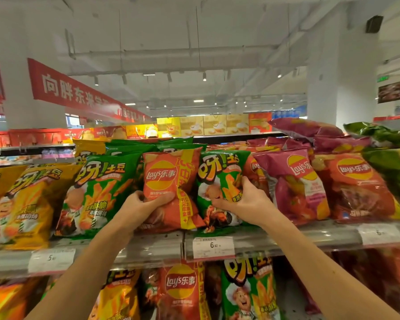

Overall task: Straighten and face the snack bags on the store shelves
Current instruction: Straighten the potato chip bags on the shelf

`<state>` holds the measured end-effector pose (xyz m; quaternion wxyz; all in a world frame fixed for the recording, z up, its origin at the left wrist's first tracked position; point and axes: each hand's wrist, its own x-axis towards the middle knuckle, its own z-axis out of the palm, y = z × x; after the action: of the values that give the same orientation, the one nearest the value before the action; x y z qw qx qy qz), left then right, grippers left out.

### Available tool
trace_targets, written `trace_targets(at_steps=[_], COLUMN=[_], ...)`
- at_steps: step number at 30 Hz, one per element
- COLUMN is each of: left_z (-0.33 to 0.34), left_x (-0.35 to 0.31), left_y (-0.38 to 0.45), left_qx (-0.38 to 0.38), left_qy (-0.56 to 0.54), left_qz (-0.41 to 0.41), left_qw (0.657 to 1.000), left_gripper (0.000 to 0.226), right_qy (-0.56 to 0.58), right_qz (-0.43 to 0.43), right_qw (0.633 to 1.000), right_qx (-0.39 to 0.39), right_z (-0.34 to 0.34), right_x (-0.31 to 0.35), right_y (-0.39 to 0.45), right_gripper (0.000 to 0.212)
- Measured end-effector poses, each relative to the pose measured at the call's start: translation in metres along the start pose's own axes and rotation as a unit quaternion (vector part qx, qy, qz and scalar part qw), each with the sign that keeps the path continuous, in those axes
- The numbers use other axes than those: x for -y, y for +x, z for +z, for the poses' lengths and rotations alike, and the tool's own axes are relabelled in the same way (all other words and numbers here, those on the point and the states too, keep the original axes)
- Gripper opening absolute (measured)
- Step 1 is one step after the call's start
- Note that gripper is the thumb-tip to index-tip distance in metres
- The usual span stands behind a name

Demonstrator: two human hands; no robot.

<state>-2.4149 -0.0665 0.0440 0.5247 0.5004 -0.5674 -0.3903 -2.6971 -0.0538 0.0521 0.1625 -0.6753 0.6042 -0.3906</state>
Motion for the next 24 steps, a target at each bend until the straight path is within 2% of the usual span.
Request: trace_targets(at_steps=[2, 5, 9, 12, 16, 21, 24], left_z=[0.0, -0.002, -0.006, -0.004, 0.016, 0.07, 0.105], left_x=[0.001, 0.001, 0.003, 0.002, -0.005, -0.022, -0.028], left_y=[-0.001, 0.0, 0.003, 0.002, 0.0, -0.006, -0.005], left_qx=[-0.003, -0.004, -0.003, -0.004, -0.036, -0.015, 0.019], left_qy=[-0.015, -0.043, -0.049, -0.031, -0.02, -0.052, -0.018], left_qz=[0.008, 0.004, 0.003, 0.003, 0.027, 0.097, 0.113], left_qw=[1.0, 0.999, 0.999, 1.0, 0.999, 0.994, 0.993], left_gripper=[0.091, 0.092, 0.091, 0.09, 0.097, 0.067, 0.088], right_qy=[-0.051, -0.111, -0.135, -0.09, 0.032, 0.112, 0.106], right_qz=[-0.007, -0.023, -0.033, -0.046, -0.075, -0.068, -0.047], right_qw=[0.998, 0.99, 0.982, 0.984, 0.98, 0.961, 0.958], right_qx=[-0.028, -0.082, -0.126, -0.148, -0.181, -0.244, -0.261], right_z=[0.0, -0.004, -0.018, -0.03, -0.052, -0.085, -0.097], right_x=[0.004, 0.008, 0.006, 0.001, -0.002, -0.016, -0.031], right_y=[-0.003, -0.009, -0.018, -0.03, -0.047, -0.073, -0.085], right_gripper=[0.095, 0.09, 0.095, 0.087, 0.084, 0.073, 0.071])
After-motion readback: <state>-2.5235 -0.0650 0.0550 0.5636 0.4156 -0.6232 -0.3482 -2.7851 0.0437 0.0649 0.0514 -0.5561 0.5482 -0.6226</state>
